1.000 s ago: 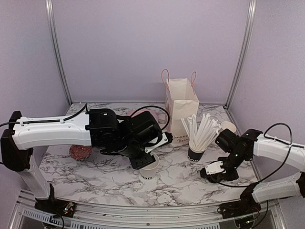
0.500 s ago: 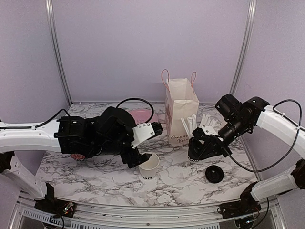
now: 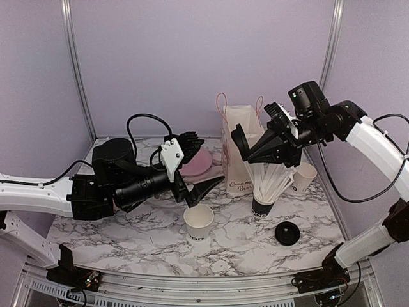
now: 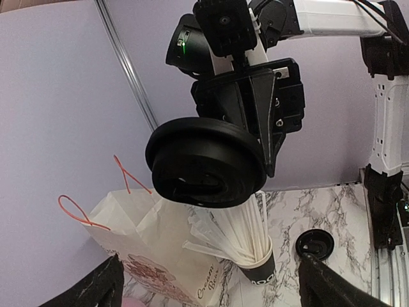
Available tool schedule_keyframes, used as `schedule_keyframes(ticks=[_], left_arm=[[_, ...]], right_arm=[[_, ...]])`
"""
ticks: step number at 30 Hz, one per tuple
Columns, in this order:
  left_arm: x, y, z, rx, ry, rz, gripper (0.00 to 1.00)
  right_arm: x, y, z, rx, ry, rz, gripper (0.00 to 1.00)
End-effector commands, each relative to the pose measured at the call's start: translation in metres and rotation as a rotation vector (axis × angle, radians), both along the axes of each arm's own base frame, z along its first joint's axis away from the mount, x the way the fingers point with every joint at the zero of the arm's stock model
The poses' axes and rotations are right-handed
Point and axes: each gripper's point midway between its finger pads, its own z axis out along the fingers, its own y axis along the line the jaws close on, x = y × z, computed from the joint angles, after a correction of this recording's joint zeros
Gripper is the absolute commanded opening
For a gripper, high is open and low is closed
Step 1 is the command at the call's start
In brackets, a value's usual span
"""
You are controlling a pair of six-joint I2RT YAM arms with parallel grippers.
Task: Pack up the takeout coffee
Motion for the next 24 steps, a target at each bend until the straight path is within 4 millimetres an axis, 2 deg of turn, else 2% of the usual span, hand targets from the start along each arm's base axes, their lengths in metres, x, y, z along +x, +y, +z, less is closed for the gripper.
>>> schedule_keyframes(ticks=[1, 4, 10, 16, 24], left_arm=[[-0.006, -0.006, 0.05, -0.213, -0.083, -0.052, 0.95], [-0.001, -0.012, 0.055, -0.26, -0.07, -0.046, 0.95], [0.009, -0.021, 0.05, -0.29, -0.036, -0.057, 0.96], [0.023, -0.027, 0.047, -0.317, 0.017, -0.083, 0.94], [0.015, -0.042, 0.037, -0.293, 0.035, -0.178, 0.87]], right_arm=[[-0.007, 0.009, 0.018, 0.074, 0.052, 0.07, 0.07], [-0.009, 0.01, 0.018, 0.073, 0.06, 0.08, 0.08], [-0.017, 0.013, 0.022, 0.07, 0.052, 0.097, 0.09], [-0.018, 0.014, 0.016, 0.056, 0.05, 0.1, 0.1], [-0.019, 0.015, 0.017, 0.056, 0.046, 0.104, 0.1]])
